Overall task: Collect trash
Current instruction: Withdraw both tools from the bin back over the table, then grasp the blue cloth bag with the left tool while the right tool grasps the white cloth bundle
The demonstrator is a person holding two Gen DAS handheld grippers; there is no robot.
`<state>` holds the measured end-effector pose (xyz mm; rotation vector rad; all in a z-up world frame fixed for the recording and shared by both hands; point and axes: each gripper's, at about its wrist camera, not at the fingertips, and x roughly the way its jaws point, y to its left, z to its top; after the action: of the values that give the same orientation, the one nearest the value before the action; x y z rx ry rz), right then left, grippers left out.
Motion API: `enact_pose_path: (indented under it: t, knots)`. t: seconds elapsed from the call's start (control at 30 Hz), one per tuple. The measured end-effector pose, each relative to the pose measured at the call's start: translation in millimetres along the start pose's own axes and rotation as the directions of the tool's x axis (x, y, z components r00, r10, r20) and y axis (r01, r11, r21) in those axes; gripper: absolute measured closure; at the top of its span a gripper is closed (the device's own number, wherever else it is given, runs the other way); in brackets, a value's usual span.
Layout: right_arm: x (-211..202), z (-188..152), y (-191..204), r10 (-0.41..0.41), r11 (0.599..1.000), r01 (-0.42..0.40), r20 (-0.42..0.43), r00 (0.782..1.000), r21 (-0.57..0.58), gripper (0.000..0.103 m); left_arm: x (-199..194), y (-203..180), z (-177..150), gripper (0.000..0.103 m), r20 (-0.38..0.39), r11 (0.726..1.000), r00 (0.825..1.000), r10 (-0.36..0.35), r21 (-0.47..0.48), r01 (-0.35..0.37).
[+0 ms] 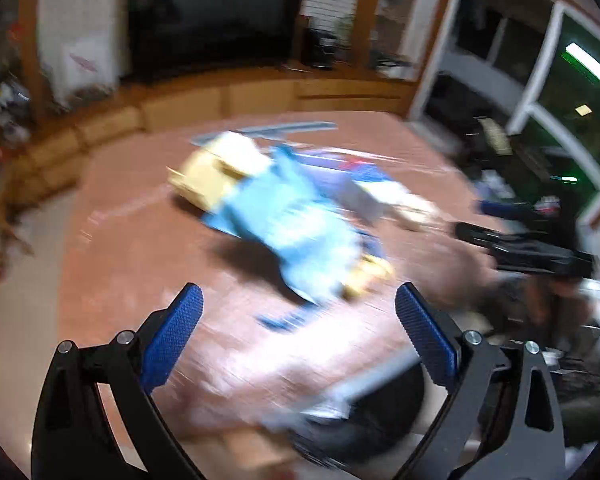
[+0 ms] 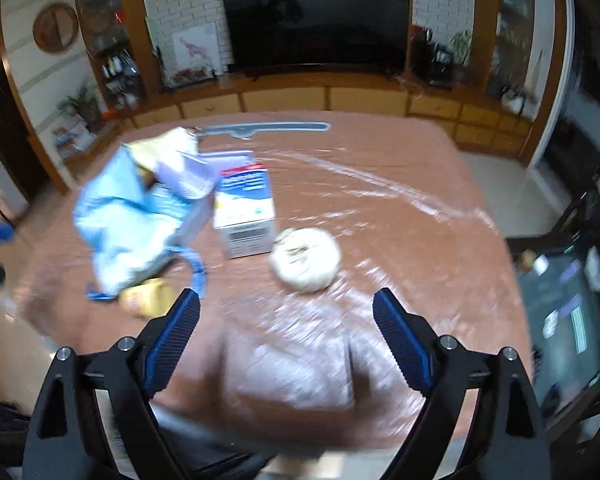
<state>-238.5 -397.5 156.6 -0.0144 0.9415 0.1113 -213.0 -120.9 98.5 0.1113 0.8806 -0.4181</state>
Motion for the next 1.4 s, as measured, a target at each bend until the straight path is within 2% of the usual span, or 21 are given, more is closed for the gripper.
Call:
enact_pose_path:
  t: [0.07,0.17,0.3,0.43,0.53,0.63,0.67,0.7,0.73,0.77,0.87,0.93,1.0,1.1,1.2,1.4]
  knots:
    - [13,2,0,-0.006,1.0,0.006,-0.016,1.0,-0.009,0.016,19,11,11,0.005,-0.016,0.999,1.0,0.012,-0.043,-0.013]
    - [31,5,-2,0.001,1.0,-0.002,-0.04,0.999,-0.007,0.016,49,27,18,0.005,-0.052,0.983,0.995,-0.085,-0.17,0.075]
    - [47,9,-6,0.034,0.999,-0.033,-0.044,0.998,0.019,0.016,71,35,26,0.005,-0.047,0.944,0.981,-0.187,-0.286,0.166]
    - [59,9,-9,0.051,0.998,-0.049,-0.05,0.997,0.039,0.016,92,42,31,0.005,-0.055,0.918,0.977,-0.207,-0.358,0.174]
    - [66,10,-13,0.061,0.997,-0.058,-0.055,0.997,0.055,0.017,102,51,33,0.005,-0.05,0.889,0.967,-0.249,-0.407,0.208]
    - [70,11,-15,0.068,0.996,-0.064,-0.052,0.996,0.063,0.021,111,51,35,0.006,-0.047,0.881,0.961,-0.274,-0.413,0.231]
    - [71,11,-15,0.067,0.996,-0.064,-0.055,0.996,0.061,0.023,112,51,35,0.009,-0.047,0.878,0.959,-0.28,-0.416,0.236]
    - [72,11,-14,0.067,0.996,-0.064,-0.06,0.996,0.059,0.027,115,50,36,0.018,-0.047,0.875,0.957,-0.287,-0.42,0.242]
    - [75,10,-14,0.071,0.996,-0.067,-0.068,0.995,0.06,0.031,119,51,35,0.023,-0.055,0.869,0.952,-0.3,-0.428,0.249]
    - [78,9,-14,0.073,0.996,-0.068,-0.075,0.994,0.061,0.032,119,51,35,0.033,-0.06,0.865,0.949,-0.308,-0.433,0.254]
    - [77,8,-10,0.062,0.997,-0.059,-0.066,0.996,0.041,0.038,123,55,30,0.048,-0.051,0.83,0.926,-0.374,-0.464,0.31]
    - [77,8,-9,0.058,0.998,-0.056,-0.064,0.996,0.032,0.053,122,56,29,0.052,-0.046,0.829,0.924,-0.38,-0.46,0.318]
    - [77,8,-12,0.085,0.995,-0.082,-0.066,0.994,0.048,0.053,119,57,28,0.06,-0.041,0.822,0.917,-0.398,-0.461,0.336]
    - [74,7,-16,0.108,0.991,-0.102,-0.065,0.992,0.083,0.053,106,62,21,0.063,-0.028,0.811,0.91,-0.413,-0.466,0.354]
    - [70,7,-18,0.119,0.989,-0.113,-0.056,0.991,0.101,0.053,96,64,18,0.063,-0.02,0.814,0.912,-0.41,-0.458,0.356]
    - [60,7,-19,0.138,0.983,-0.133,-0.036,0.99,0.128,0.053,81,64,14,0.063,-0.042,0.883,0.95,-0.31,-0.384,0.271]
